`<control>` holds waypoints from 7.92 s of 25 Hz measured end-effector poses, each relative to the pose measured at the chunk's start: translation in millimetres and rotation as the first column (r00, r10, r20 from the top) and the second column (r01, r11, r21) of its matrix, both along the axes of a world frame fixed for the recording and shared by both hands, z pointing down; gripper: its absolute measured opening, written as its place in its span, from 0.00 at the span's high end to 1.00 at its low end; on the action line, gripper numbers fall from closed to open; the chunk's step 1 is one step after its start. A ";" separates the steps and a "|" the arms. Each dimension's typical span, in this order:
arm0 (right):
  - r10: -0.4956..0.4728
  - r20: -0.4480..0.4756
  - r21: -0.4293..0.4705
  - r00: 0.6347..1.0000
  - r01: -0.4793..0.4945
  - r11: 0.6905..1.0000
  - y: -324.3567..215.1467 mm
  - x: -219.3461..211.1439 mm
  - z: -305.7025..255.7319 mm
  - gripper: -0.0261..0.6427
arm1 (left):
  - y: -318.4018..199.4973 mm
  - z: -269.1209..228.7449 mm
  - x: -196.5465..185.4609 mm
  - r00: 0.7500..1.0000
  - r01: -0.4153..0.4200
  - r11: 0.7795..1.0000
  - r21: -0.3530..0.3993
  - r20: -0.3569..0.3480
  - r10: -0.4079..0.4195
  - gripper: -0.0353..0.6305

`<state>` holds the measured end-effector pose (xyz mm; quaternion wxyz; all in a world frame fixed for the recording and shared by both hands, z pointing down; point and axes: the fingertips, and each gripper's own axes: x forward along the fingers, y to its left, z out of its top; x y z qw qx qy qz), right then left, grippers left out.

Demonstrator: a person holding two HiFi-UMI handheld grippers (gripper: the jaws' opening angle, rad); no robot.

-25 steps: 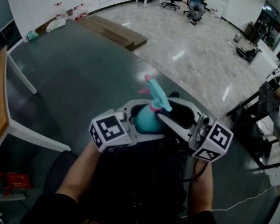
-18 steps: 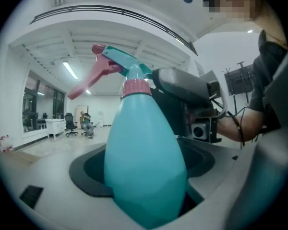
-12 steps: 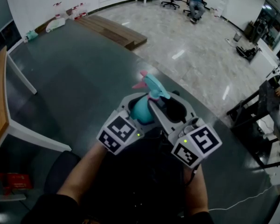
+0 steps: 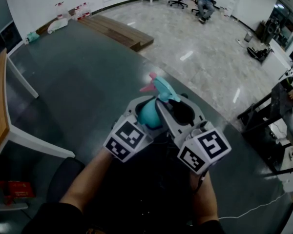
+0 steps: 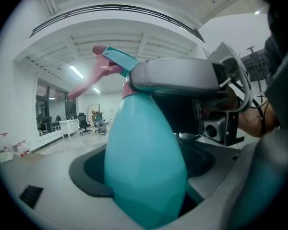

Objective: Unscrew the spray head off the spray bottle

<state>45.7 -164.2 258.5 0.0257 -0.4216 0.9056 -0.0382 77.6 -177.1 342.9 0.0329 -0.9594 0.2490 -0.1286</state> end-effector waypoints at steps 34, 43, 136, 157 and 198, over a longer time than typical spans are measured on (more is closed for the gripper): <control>-0.366 0.067 0.111 0.928 0.358 0.927 45.0 1.0 -14.2 0.74 | 57.3 -18.4 4.9 0.910 -0.389 0.920 -0.051 -0.175 0.375 0.32; -0.153 0.061 0.062 0.986 0.149 0.987 22.3 6.7 -8.9 0.74 | 10.4 -3.4 -1.0 0.992 -0.088 0.995 -0.057 -0.100 0.082 0.32; -0.111 0.026 0.160 0.993 0.106 0.981 35.0 28.9 -18.3 0.78 | -1.3 -9.6 -12.4 0.990 -0.014 1.000 -0.027 -0.138 0.010 0.32; -0.090 -0.007 0.054 0.996 0.090 0.994 15.0 -12.9 -8.0 0.76 | 11.0 -11.9 -4.2 0.998 -0.010 1.000 0.022 -0.062 0.011 0.32; -0.256 0.017 0.117 0.967 0.252 0.961 36.2 -0.9 -18.4 0.75 | 23.1 -18.5 0.3 0.984 -0.137 0.991 0.005 -0.115 0.137 0.32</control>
